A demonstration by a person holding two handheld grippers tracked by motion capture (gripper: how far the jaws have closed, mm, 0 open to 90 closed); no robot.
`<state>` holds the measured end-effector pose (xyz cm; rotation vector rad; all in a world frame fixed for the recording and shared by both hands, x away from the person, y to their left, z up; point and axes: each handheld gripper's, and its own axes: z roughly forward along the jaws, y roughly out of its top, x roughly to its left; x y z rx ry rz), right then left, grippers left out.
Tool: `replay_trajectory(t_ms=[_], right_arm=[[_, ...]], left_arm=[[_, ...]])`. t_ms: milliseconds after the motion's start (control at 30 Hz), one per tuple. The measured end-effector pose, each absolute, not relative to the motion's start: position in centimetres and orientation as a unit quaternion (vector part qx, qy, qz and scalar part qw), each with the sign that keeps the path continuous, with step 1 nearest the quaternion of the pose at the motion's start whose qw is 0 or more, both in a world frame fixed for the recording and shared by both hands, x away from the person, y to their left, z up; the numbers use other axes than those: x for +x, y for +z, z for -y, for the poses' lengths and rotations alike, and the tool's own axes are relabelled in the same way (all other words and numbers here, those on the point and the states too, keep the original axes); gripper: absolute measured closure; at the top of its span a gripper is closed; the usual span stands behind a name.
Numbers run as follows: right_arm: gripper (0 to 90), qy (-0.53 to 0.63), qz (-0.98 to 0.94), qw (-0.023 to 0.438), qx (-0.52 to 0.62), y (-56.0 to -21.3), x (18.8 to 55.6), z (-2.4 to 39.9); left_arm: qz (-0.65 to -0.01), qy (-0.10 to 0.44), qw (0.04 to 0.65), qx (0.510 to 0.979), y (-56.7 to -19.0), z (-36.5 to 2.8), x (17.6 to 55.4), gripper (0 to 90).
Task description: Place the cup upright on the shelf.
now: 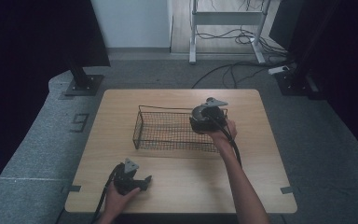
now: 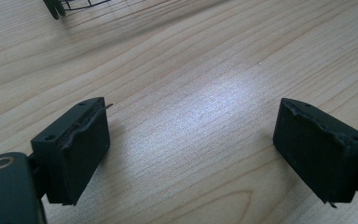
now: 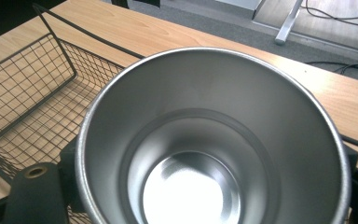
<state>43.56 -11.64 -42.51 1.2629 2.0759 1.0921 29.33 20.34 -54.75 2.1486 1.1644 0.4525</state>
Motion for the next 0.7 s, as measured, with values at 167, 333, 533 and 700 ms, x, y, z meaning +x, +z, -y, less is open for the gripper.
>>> replay_trajectory(t_ms=[167, 333, 533, 700], right_arm=[[18.2, 0.394, -0.758, 0.231, 0.467, -43.3, 43.9, 11.6], [18.2, 0.382, -0.762, 0.228, 0.472, -44.2, 44.3, 11.5], [18.2, 0.359, -0.770, 0.238, 0.471, -44.7, 44.6, 11.2], [18.2, 0.350, -0.773, 0.221, 0.481, -45.2, 45.0, 11.1]], left_arm=[[-0.444, 0.172, 0.322, 0.818, -54.7, -20.3, 29.3, 10.6], [-0.444, 0.172, 0.322, 0.819, -54.7, -20.3, 29.3, 10.6], [-0.444, 0.172, 0.322, 0.818, -54.7, -20.3, 29.3, 10.6], [-0.444, 0.172, 0.322, 0.818, -54.7, -20.3, 29.3, 10.6]])
